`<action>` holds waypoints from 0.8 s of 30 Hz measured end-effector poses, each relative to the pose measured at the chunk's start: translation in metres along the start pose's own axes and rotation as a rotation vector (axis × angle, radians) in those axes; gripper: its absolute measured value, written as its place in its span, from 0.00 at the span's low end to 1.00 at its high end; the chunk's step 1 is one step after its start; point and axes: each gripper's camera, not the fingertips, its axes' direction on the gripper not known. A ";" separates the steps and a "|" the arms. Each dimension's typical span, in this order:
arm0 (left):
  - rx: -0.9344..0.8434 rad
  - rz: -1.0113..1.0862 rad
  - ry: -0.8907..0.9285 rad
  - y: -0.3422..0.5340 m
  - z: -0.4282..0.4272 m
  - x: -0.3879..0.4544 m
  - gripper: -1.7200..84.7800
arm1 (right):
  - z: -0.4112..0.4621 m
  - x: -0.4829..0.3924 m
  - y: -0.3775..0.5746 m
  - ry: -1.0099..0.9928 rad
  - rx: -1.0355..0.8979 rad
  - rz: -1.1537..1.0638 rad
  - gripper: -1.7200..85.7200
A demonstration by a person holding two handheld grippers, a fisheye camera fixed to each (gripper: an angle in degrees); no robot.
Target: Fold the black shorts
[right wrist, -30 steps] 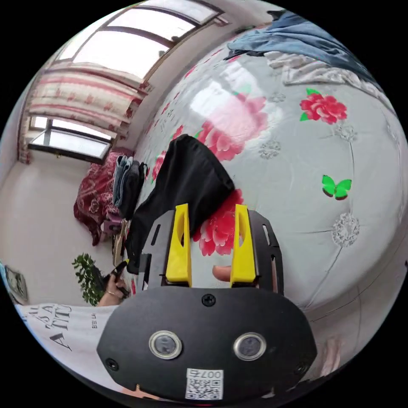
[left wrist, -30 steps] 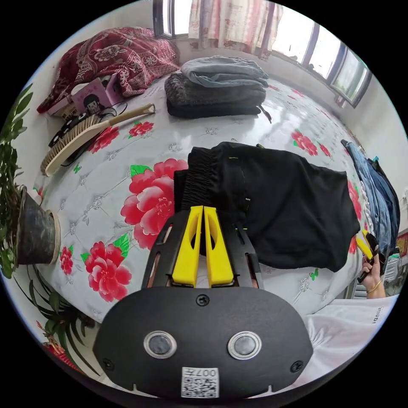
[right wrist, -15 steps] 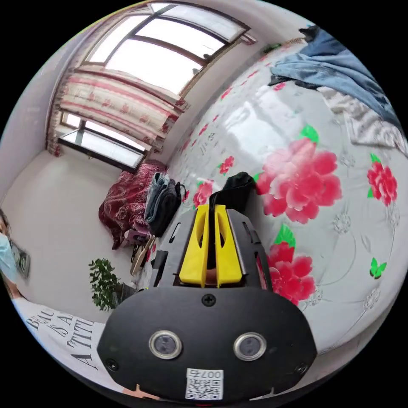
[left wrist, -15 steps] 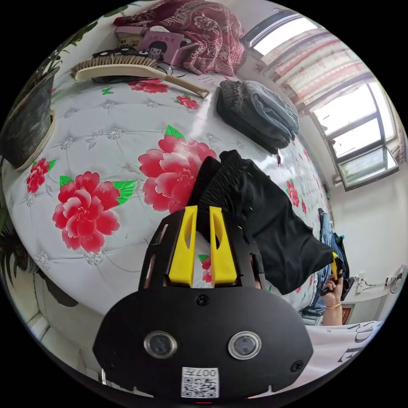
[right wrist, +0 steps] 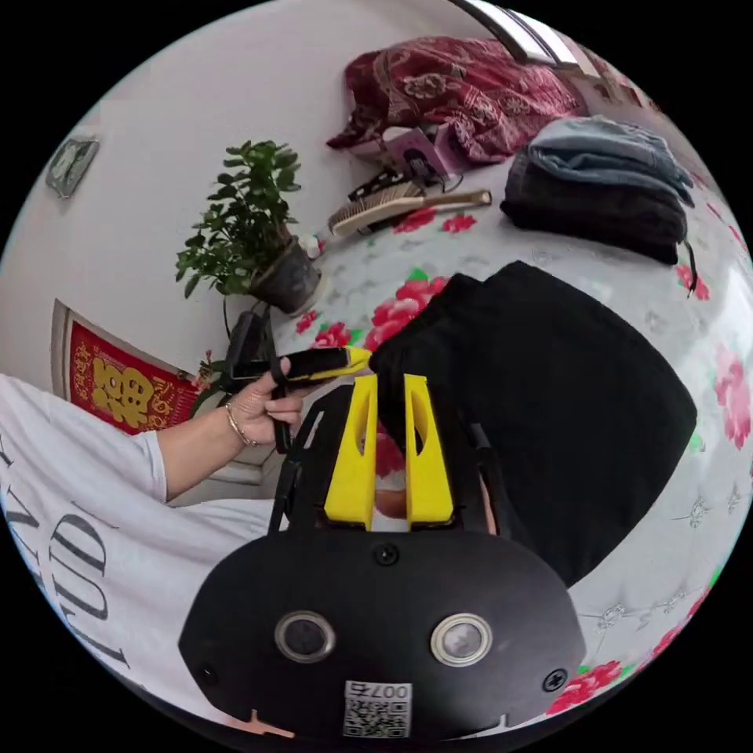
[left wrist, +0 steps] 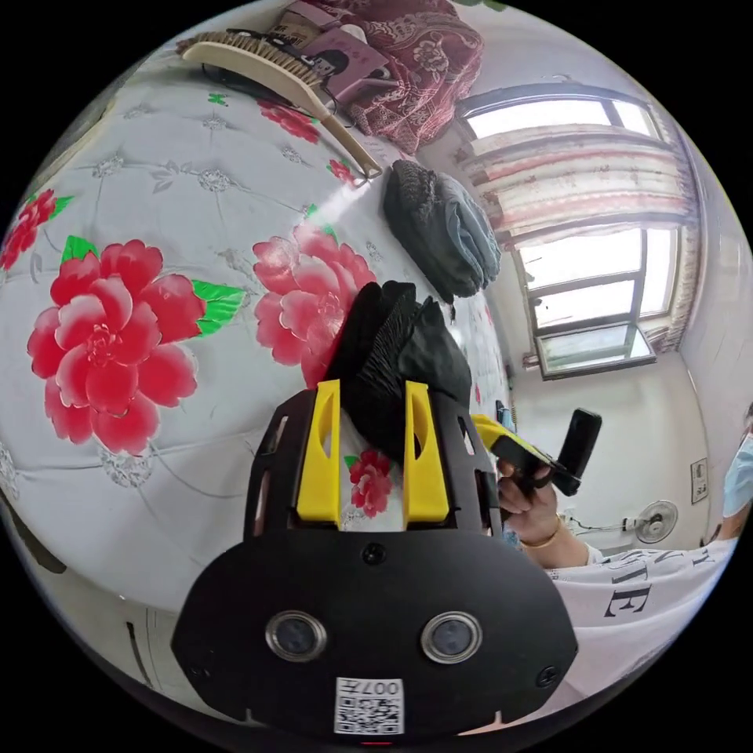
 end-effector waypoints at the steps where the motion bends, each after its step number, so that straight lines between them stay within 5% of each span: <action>1: -0.015 -0.005 0.024 -0.002 -0.004 -0.006 0.16 | -0.001 0.010 0.007 -0.007 -0.003 0.034 0.06; 9: -0.149 0.096 0.065 -0.023 0.005 -0.006 0.22 | -0.107 0.118 0.129 -0.009 0.220 0.452 0.12; 14: -0.177 0.074 0.091 -0.041 0.017 -0.002 0.23 | -0.083 0.199 0.203 -0.358 0.309 0.828 0.13; 19: -0.231 0.059 0.103 -0.053 0.032 0.005 0.22 | -0.044 0.212 0.181 -0.516 0.221 0.795 0.11; 24: -0.262 0.035 0.145 -0.053 0.035 0.002 0.22 | -0.045 0.204 0.170 -0.438 0.096 0.690 0.10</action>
